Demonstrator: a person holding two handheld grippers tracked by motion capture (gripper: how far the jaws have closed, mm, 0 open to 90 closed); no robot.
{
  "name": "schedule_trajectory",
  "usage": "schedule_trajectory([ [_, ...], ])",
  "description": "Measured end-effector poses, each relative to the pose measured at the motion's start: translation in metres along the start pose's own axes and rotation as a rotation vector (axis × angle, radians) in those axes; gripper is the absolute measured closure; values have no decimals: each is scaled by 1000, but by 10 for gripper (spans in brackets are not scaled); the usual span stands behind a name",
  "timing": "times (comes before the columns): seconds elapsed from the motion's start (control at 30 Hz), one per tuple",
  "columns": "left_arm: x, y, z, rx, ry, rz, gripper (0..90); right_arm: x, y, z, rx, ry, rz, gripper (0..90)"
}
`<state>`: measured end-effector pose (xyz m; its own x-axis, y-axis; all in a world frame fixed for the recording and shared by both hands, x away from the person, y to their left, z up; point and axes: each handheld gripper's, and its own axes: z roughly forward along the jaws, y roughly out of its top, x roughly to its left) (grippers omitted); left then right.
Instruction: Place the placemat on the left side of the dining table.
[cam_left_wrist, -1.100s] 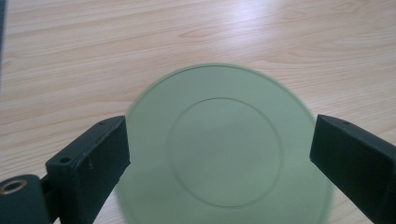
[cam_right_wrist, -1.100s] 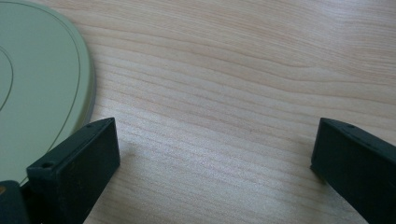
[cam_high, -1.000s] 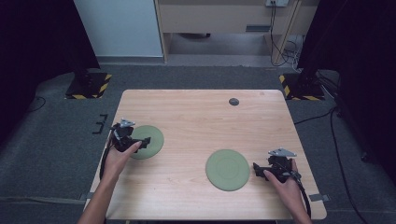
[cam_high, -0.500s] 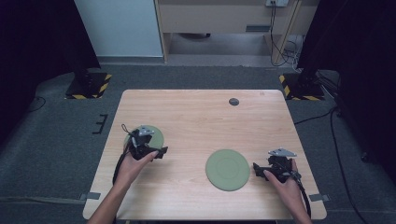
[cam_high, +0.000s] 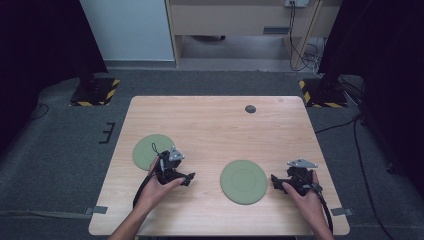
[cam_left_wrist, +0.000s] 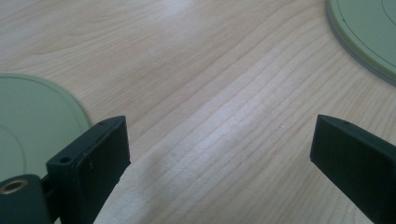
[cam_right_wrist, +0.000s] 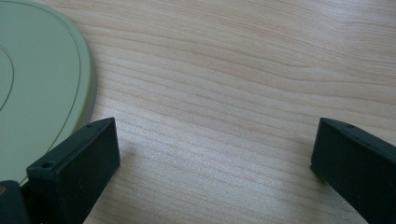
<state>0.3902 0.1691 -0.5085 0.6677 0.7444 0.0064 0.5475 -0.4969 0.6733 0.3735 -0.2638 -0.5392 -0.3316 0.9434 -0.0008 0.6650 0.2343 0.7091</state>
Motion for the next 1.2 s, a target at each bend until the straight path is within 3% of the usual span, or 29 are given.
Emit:
schedule_trajectory([
  [1.2,-32,-17,9,11,-69,47,40,0,0,0,0,2,-2,14],
])
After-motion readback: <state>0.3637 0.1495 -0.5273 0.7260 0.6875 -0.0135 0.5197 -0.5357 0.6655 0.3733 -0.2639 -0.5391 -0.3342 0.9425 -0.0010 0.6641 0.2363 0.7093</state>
